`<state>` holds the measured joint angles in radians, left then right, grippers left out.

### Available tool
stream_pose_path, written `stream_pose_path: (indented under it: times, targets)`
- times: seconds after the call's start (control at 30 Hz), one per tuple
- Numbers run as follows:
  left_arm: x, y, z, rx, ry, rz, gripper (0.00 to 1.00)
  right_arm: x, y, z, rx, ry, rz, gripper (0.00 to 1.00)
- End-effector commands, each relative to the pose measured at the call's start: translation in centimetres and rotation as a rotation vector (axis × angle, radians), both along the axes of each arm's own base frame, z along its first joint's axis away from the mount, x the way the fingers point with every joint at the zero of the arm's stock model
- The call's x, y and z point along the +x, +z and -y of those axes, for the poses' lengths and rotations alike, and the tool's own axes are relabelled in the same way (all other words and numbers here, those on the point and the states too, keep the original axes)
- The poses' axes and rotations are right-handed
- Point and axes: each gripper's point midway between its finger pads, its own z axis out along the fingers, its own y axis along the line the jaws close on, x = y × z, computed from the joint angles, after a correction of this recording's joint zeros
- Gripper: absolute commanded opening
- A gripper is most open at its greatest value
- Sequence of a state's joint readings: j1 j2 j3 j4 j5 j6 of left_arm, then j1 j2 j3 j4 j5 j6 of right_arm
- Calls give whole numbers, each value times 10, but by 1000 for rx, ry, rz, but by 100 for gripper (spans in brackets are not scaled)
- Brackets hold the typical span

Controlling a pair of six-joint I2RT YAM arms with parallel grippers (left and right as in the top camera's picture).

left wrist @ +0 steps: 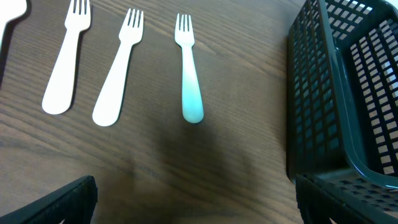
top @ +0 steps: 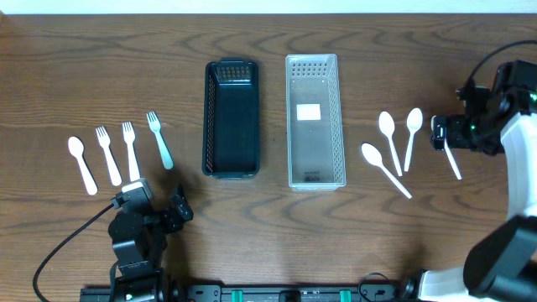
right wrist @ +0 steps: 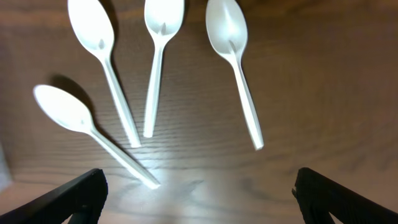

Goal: Pack container
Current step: 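Move the right gripper over the rightmost white spoon and lower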

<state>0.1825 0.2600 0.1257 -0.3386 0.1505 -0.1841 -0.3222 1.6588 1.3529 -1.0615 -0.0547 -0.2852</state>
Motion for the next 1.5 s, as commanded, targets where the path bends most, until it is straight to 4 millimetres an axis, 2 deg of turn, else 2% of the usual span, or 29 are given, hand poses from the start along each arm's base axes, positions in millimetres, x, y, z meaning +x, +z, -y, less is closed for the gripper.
stream_pose_path:
  times: [0.0, 0.3, 0.5, 0.93, 1.2, 1.37, 1.47]
  targets:
    - [-3, -4, -1, -10, 13, -20, 98, 5, -13, 12, -33, 153, -26, 99]
    - [-3, -4, -1, -10, 13, -20, 98, 12, -54, 35, -2, 98, -74, 99]
    - [-3, -4, -1, -10, 13, -20, 98, 26, -78, 48, -43, 100, -74, 99]
    - [-3, -4, -1, -13, 15, -20, 98, 47, -119, 50, -52, 136, -67, 95]
    - [-3, -4, -1, -15, 13, -19, 98, 51, -129, 39, -41, 175, -79, 91]
    - [-3, -4, -1, -15, 13, -19, 98, 52, -129, 34, -32, 185, -79, 80]
    - [-3, -4, -1, -15, 13, -19, 98, 51, -129, 33, -30, 182, -83, 80]
